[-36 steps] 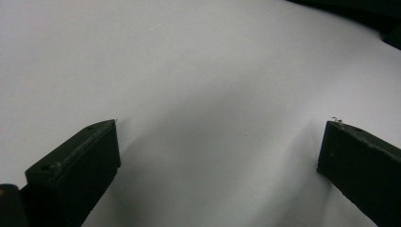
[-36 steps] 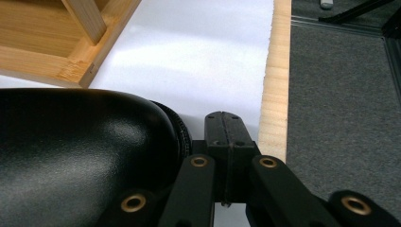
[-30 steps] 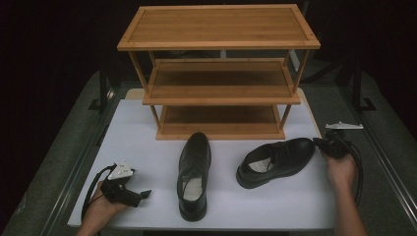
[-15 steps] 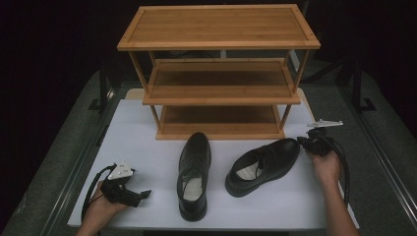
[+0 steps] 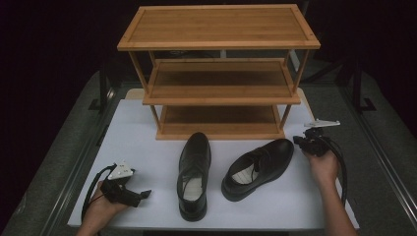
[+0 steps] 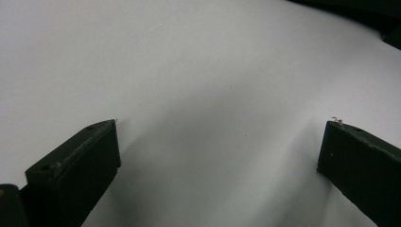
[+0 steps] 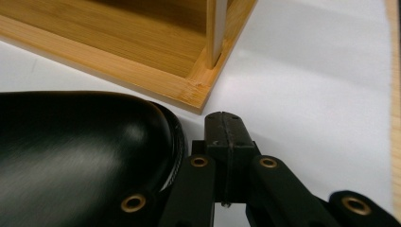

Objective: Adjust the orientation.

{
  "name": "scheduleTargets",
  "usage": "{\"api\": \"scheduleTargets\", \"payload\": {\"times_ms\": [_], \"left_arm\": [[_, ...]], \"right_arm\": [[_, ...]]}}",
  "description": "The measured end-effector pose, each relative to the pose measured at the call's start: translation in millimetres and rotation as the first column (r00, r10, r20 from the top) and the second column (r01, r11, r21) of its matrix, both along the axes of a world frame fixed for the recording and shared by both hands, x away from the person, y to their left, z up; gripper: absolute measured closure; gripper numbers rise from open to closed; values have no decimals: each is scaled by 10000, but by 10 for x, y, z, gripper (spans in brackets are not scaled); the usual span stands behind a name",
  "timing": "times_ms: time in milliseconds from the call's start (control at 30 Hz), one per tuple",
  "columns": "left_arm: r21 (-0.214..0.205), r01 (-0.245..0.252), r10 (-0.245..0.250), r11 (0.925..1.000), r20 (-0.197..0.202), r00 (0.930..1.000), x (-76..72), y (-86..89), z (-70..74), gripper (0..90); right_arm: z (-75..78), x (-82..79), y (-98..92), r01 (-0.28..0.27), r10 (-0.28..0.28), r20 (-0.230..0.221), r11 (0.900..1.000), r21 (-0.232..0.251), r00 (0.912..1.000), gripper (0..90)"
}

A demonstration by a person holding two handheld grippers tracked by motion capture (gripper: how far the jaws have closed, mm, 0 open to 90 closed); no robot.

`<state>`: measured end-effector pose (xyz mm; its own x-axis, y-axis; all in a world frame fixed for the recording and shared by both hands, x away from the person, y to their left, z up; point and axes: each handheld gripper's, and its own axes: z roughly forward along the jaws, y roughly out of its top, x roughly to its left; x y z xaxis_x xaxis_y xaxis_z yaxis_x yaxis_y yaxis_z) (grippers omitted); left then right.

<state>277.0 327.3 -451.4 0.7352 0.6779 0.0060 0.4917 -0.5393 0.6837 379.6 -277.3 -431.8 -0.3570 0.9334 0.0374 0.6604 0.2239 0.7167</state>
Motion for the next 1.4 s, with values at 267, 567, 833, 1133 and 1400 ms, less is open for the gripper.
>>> {"api": "scheduleTargets", "payload": {"times_ms": [267,567,833,1133,1400], "left_arm": [[-13,-2,2,10000,-1,10000,0,0,0,0],[-9,-1,1,10000,3,10000,0,0,0,0],[-4,-1,1,10000,-2,10000,0,0,0,0],[-4,0,0,10000,-8,10000,1,0,0,0],[-8,0,0,10000,-12,10000,1,0,0,0]], "right_arm": [[115,-338,-42,0,-1,213,10000,91,9998,899],[78,-750,87,-701,699,75,9974,176,9975,899],[-125,-877,171,-1219,1258,-710,9909,565,9895,899],[-152,-820,209,-1378,1411,-745,9893,485,9872,899],[-154,-709,283,-1534,1562,-705,9872,435,9852,899]]}}
